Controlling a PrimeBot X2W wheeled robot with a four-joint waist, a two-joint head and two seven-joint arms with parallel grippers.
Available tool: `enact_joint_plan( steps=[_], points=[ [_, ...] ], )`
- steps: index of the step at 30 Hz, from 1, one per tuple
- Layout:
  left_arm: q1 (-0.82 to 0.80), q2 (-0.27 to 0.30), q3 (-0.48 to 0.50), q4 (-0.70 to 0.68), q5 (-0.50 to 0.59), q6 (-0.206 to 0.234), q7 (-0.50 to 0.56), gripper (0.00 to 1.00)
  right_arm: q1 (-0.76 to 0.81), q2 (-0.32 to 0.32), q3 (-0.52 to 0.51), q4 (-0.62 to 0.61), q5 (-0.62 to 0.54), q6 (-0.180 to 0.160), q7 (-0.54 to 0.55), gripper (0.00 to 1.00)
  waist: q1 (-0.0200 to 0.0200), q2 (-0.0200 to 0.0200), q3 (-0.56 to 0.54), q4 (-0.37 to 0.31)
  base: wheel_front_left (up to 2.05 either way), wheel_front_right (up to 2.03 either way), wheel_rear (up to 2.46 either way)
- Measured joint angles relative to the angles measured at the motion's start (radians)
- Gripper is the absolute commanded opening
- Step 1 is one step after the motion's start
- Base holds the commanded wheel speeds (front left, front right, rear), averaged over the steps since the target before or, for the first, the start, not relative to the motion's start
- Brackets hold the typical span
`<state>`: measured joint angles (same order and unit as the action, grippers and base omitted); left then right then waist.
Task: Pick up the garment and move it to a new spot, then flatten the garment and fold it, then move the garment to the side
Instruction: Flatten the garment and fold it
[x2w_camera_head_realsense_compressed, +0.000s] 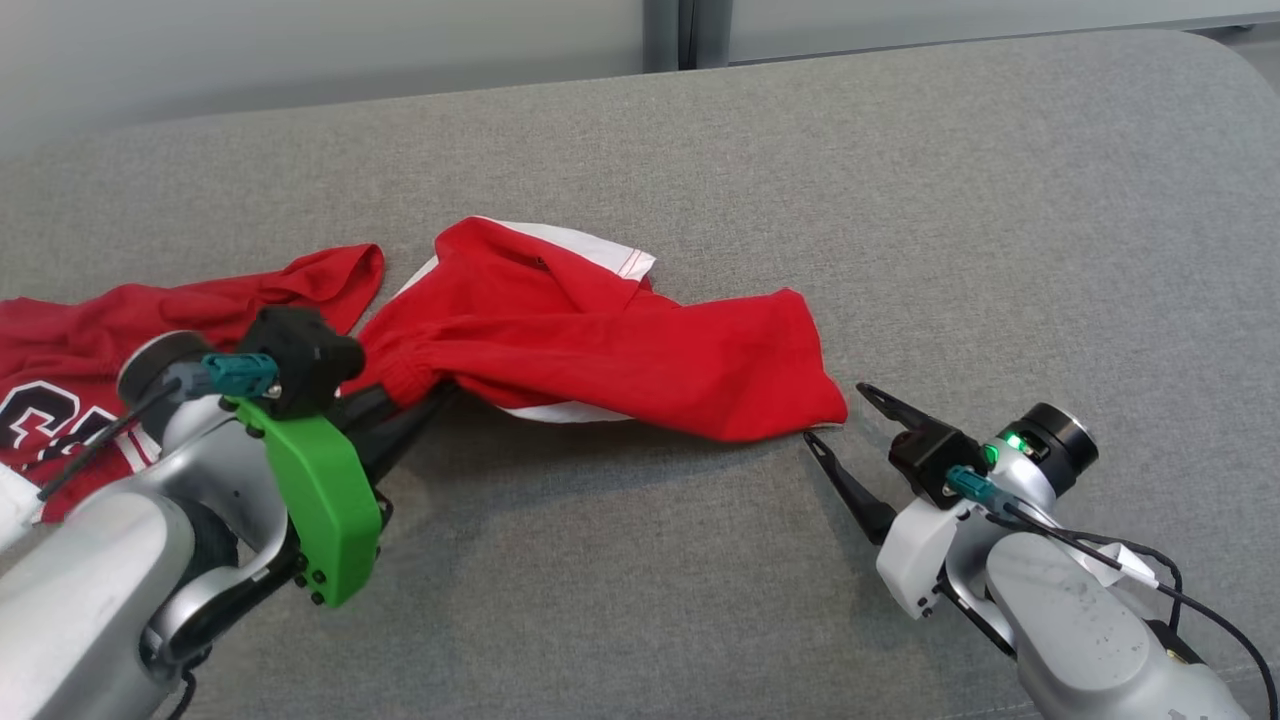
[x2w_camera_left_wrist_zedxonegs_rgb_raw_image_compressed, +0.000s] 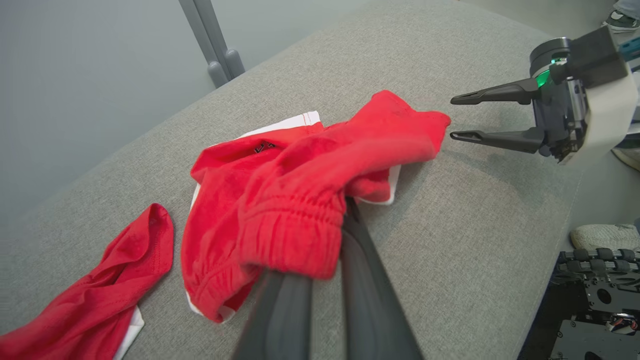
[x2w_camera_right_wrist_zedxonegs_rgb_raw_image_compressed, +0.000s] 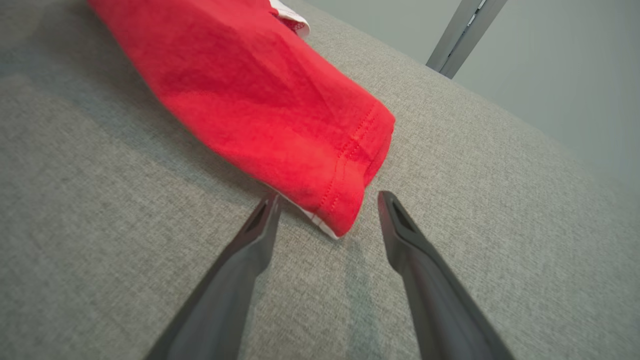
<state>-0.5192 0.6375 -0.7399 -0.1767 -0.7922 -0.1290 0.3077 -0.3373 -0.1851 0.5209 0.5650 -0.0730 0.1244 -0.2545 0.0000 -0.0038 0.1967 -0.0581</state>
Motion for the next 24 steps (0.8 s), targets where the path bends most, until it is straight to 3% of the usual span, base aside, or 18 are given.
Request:
enact_joint_plan(
  steps=[6,20,24],
  points=[
    [-0.033,0.039,0.028,-0.021,-0.053,0.0,0.052,0.0,-0.014,0.0,0.006,0.017,0.006,0.0,0.0,1.0,0.0,0.0,0.016,-0.01,0.0,0.0,0.0],
    [-0.061,0.06,0.043,-0.042,-0.12,0.0,0.09,0.0,-0.028,0.021,0.075,0.039,0.027,0.0,0.0,1.0,0.0,0.0,0.047,-0.004,0.0,0.0,0.0],
    [-0.064,0.07,0.05,-0.044,-0.127,0.0,0.098,0.0,-0.028,0.02,0.092,0.051,0.052,0.0,0.0,0.95,0.0,0.0,0.051,0.0,0.0,0.0,0.0]
  ],
)
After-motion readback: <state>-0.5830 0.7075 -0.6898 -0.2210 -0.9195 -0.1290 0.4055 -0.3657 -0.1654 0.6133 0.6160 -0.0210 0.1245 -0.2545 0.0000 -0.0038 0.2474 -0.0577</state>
